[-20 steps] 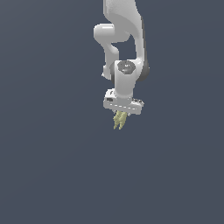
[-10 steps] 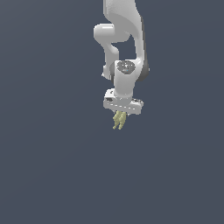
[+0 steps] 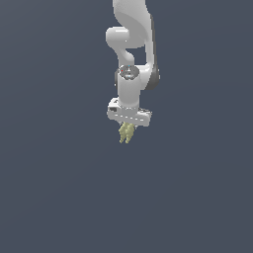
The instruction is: Pick up the object and move it to a goal position.
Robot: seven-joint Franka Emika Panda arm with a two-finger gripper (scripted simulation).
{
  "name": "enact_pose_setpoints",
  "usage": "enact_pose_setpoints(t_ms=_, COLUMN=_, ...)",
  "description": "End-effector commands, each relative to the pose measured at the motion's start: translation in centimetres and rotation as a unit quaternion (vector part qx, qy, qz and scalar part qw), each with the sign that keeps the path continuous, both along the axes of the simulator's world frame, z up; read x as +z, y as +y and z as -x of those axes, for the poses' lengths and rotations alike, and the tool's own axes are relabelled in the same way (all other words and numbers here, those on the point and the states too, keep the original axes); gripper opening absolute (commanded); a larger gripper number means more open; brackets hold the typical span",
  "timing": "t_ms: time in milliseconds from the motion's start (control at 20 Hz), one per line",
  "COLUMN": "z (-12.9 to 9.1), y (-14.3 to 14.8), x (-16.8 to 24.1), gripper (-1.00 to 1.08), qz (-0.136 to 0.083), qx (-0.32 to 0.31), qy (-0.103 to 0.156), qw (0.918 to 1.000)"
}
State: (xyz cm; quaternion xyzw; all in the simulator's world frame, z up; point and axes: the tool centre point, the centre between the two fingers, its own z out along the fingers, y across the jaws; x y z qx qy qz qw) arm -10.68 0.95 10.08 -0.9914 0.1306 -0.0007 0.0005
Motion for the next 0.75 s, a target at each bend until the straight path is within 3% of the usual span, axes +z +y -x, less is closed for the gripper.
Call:
enact_pose_setpoints(t_ms=0, z=0.6, y=-2.0, x=0.2, gripper=-1.00, qz=0.000, qx=-0.001, qy=0.000, qw=1.0000)
enact_pose_setpoints(t_ms=350, z=1.9, y=-6.4, x=0.7, gripper=-1.00, qz=0.000, qx=-0.001, qy=0.000, qw=1.0000)
enact_pose_setpoints(t_ms=700, z=2.2, y=-7.9, x=0.9, gripper=-1.00, qz=0.000, qx=-0.001, qy=0.001, qw=1.0000)
